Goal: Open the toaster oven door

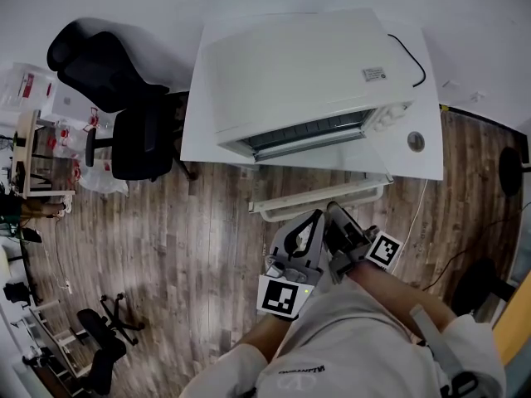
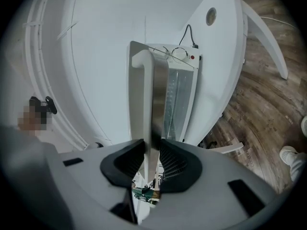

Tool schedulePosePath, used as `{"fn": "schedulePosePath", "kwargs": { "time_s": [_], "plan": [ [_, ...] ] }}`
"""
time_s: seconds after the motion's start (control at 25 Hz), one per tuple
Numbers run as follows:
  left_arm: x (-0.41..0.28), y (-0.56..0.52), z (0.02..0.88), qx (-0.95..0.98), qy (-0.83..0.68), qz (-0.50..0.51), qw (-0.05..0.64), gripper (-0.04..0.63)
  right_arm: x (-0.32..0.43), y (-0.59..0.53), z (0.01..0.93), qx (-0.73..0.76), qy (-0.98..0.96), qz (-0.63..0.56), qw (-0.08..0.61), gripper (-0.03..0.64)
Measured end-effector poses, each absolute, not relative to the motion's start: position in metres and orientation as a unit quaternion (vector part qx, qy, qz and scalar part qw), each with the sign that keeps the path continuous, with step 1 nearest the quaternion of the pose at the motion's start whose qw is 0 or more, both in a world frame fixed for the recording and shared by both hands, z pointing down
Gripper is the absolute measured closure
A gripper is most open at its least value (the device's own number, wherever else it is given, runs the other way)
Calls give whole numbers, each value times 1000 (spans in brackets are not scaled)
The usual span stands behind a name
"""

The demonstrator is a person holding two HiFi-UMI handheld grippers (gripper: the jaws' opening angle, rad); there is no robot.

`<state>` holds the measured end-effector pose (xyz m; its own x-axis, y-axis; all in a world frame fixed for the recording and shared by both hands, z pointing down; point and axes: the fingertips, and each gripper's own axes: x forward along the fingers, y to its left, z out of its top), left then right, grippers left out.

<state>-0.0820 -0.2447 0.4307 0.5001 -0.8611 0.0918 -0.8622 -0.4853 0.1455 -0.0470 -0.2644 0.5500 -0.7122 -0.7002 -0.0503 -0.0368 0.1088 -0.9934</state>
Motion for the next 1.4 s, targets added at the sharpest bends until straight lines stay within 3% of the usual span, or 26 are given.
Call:
{"fn": "schedulePosePath", "kwargs": {
  "time_s": [0.72,0.92,1.04,1.4],
  "plan": [
    [-92,-226,514,840,-532,42,97,588,-41,-238,621,-285,677,-647,204,520],
    [-90,-228,521,854,-510,80,60,588,-43,-237,637,-283,676,-654,190,522],
    [-91,-230,528,843,-525,56,101,588,-43,-237,650,-285,673,-657,183,525],
    [-88,-236,551,850,-514,76,93,588,-42,-239,691,-294,660,-670,172,528]
  ]
}}
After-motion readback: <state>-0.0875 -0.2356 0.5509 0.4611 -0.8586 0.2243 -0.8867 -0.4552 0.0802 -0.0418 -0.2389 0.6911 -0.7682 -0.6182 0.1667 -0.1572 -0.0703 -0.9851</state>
